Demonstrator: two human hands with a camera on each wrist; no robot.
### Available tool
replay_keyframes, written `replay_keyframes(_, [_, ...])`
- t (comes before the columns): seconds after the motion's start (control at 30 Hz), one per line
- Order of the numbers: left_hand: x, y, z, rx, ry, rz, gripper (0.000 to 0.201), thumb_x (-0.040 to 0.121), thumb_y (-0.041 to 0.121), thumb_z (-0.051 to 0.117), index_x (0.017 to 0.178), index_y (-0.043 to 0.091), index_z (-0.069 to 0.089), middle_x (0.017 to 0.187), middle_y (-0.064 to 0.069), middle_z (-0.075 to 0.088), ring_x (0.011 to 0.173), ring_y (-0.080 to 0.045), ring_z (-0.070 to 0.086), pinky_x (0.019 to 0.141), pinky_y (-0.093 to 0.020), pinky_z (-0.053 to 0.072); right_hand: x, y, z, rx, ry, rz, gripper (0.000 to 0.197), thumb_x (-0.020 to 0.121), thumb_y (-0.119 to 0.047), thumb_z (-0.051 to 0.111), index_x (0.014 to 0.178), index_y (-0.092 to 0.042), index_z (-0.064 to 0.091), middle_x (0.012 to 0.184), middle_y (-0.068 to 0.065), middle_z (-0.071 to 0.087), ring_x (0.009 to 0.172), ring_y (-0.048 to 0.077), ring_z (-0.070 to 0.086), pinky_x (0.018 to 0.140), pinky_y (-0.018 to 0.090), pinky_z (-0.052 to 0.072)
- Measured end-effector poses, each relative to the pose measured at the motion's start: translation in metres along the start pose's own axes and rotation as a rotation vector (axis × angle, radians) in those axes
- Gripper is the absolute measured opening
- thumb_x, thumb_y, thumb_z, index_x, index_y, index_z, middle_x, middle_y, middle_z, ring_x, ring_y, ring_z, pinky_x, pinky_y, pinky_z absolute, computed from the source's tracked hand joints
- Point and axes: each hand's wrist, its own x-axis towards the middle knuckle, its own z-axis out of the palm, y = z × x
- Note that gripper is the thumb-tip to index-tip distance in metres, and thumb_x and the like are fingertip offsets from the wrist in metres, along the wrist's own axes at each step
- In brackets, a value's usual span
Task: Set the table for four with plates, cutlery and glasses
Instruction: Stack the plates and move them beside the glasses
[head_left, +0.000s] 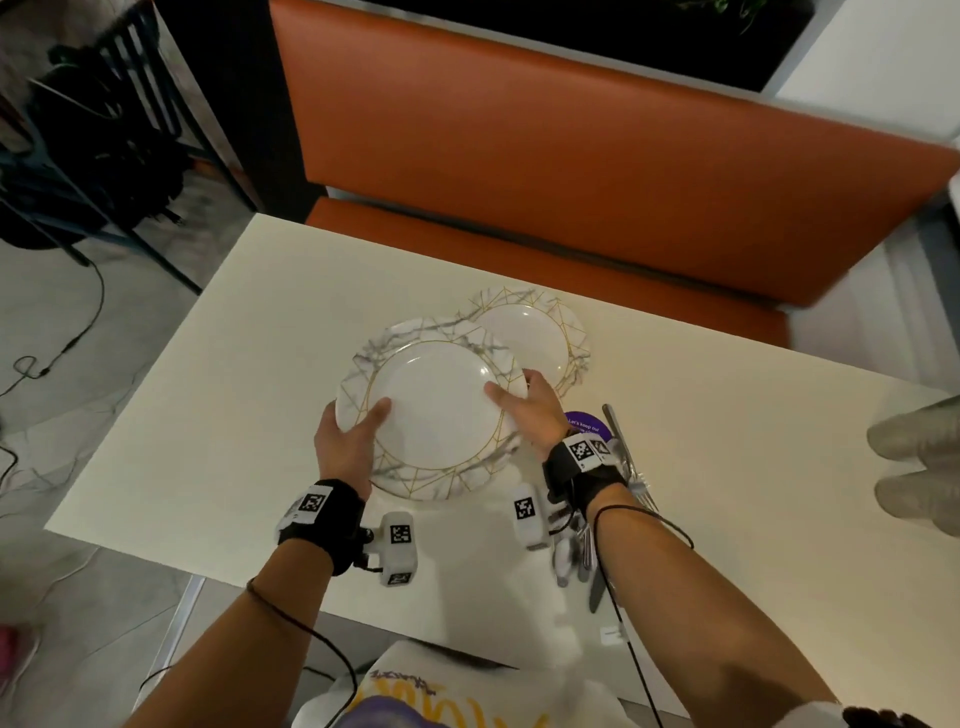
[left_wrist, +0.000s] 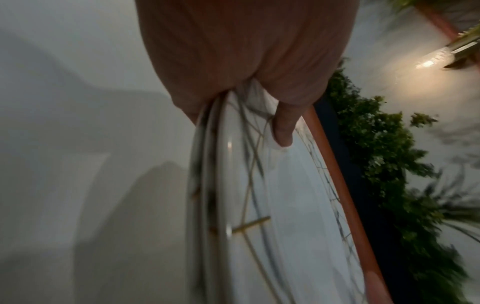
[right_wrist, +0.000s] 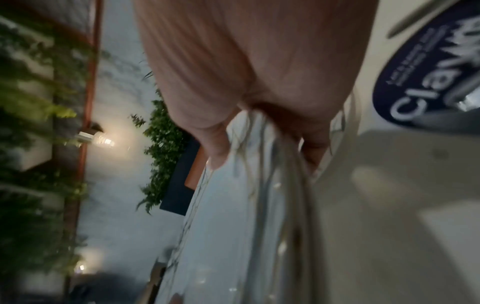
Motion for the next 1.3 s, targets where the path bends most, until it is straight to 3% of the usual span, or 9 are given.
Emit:
replay_keyframes(0.13, [0.02, 0.006, -0.005, 0.042, 0.056, 0.025, 0.039, 0.085, 0.025, 0.083, 0.12, 0.021, 0.066, 0.112, -0.001, 0.076, 0.101, -0.023, 0.073, 0.088, -0.046, 0.061, 0.04, -0.007, -0.031, -0.129, 0.18, 0.03, 0.039, 0.093, -0.048, 0.065, 0.12, -0.02, 0.059, 0.123, 0.003, 0.065, 0.112, 0.026, 0.063, 0.1, 0.044, 0.052])
replay_keyframes(0.27, [0.043, 0.02, -0.02, 0.12, 0.15, 0.06, 0.07, 0.075, 0.042, 0.088, 0.135, 0.018, 0.06, 0.124, -0.004, 0.073, 0.111, -0.025, 0.071, 0.094, -0.047, 0.06, 0.083, -0.005, -0.066, -0.486, 0.464, 0.296, 0.063, 0.088, -0.036, 0.068, 0.138, -0.01, 0.042, 0.143, 0.014, 0.047, 0.132, 0.037, 0.045, 0.109, 0.052, 0.039])
replay_keyframes(0.4, [0.061, 0.03, -0.034, 0.211, 0.216, 0.125, 0.072, 0.076, 0.045, 0.086, 0.135, 0.014, 0.06, 0.125, -0.004, 0.072, 0.114, -0.024, 0.07, 0.095, -0.044, 0.06, 0.118, 0.017, -0.079, -0.448, 0.348, 0.344, 0.072, 0.071, -0.045, 0.07, 0.133, -0.012, 0.056, 0.134, 0.013, 0.063, 0.122, 0.036, 0.059, 0.106, 0.05, 0.046])
replay_keyframes(0.5, [0.068, 0.036, -0.039, 0.219, 0.253, 0.126, 0.082, 0.073, 0.049, 0.087, 0.14, 0.013, 0.056, 0.131, -0.005, 0.069, 0.119, -0.024, 0.067, 0.099, -0.044, 0.058, 0.118, 0.015, -0.083, -0.348, 0.336, 0.283, 0.044, 0.087, -0.027, 0.067, 0.126, -0.007, 0.066, 0.126, 0.015, 0.069, 0.114, 0.038, 0.065, 0.092, 0.035, 0.051])
replay_keyframes(0.63, [0.071, 0.043, -0.038, 0.212, 0.261, 0.177, 0.064, 0.089, 0.035, 0.08, 0.141, 0.011, 0.053, 0.126, 0.003, 0.066, 0.115, -0.016, 0.063, 0.093, -0.024, 0.053, 0.104, 0.003, -0.097, -0.136, 0.429, 0.207, 0.037, 0.094, -0.023, 0.057, 0.128, -0.01, 0.064, 0.129, 0.017, 0.067, 0.114, 0.039, 0.064, 0.099, 0.048, 0.054])
replay_keyframes(0.8, [0.07, 0.049, -0.034, 0.245, 0.261, 0.249, 0.069, 0.08, 0.061, 0.077, 0.13, 0.017, 0.061, 0.122, 0.0, 0.072, 0.114, -0.021, 0.068, 0.101, -0.046, 0.056, 0.06, -0.006, -0.114, 0.011, 0.578, 0.066, 0.032, 0.101, -0.022, 0.051, 0.133, -0.02, 0.056, 0.136, 0.008, 0.059, 0.12, 0.031, 0.057, 0.101, 0.039, 0.049])
replay_keyframes(0.93, [0.059, 0.046, -0.02, 0.263, 0.179, 0.307, 0.048, 0.091, 0.054, 0.069, 0.123, 0.019, 0.064, 0.116, 0.0, 0.074, 0.109, -0.021, 0.069, 0.099, -0.048, 0.057, 0.033, -0.006, -0.106, 0.11, 0.524, -0.005, 0.03, 0.093, -0.033, 0.05, 0.122, -0.034, 0.06, 0.129, 0.004, 0.065, 0.111, 0.028, 0.061, 0.099, 0.045, 0.052])
replay_keyframes(1.1, [0.04, 0.031, 0.0, 0.28, 0.099, 0.228, 0.097, 0.079, 0.086, 0.056, 0.144, 0.013, 0.053, 0.144, -0.01, 0.06, 0.134, -0.029, 0.055, 0.112, -0.051, 0.047, 0.017, 0.009, -0.088, 0.068, 0.41, 0.01, 0.032, 0.088, -0.037, 0.049, 0.118, -0.038, 0.06, 0.12, 0.006, 0.069, 0.099, 0.029, 0.068, 0.085, 0.044, 0.06])
replay_keyframes(1.3, [0.015, 0.011, 0.033, 0.23, -0.05, 0.126, 0.09, 0.091, 0.075, 0.052, 0.157, 0.016, 0.038, 0.16, -0.004, 0.043, 0.148, -0.023, 0.04, 0.119, -0.04, 0.035, -0.026, 0.027, -0.067, -0.093, 0.38, 0.058, 0.035, 0.105, -0.025, 0.041, 0.139, -0.022, 0.048, 0.125, 0.012, 0.063, 0.102, 0.032, 0.063, 0.087, 0.038, 0.053])
